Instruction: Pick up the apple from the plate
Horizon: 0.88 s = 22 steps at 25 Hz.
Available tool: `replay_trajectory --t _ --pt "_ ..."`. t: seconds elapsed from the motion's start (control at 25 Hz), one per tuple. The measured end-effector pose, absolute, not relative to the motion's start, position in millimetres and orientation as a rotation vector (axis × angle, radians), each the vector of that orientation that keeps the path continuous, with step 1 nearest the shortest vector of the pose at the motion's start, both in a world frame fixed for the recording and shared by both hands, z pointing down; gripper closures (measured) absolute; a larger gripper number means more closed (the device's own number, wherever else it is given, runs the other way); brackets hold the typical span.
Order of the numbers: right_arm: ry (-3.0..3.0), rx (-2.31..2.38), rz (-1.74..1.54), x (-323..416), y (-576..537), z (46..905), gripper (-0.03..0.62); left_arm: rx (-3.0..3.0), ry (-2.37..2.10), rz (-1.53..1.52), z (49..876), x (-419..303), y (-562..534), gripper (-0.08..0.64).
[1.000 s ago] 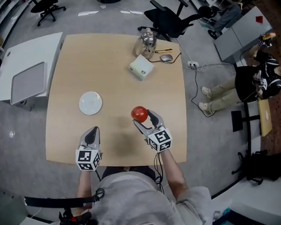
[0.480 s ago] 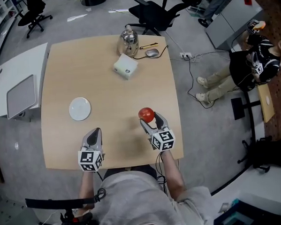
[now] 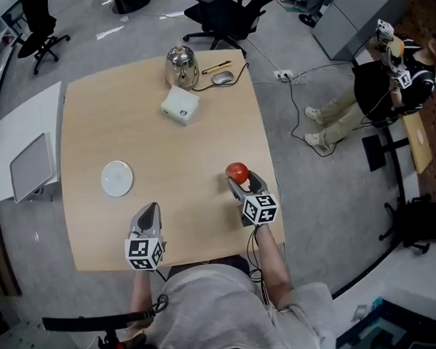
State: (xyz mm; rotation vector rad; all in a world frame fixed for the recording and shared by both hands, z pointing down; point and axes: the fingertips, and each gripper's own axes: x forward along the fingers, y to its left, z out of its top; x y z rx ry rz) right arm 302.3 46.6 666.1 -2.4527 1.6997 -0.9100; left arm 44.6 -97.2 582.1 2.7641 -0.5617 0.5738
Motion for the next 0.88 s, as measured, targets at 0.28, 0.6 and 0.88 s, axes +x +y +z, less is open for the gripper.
replay_trajectory --t 0.28,0.6,0.88 --pt "1.561 -2.431 -1.054 345.3 57.7 709.3 0.255 2.756 -0.583 0.613 584.9 60.2 -92.9 0.541" --pt "1.581 -2.422 -1.131 362.7 57.9 737.5 0.255 2.737 -0.614 0.645 590.0 72.6 -85.6 0.541" --pt "1.637 -2.427 -1.167 378.0 53.9 752.0 0.255 2.716 -0.645 0.666 594.7 83.9 -79.9 0.541"
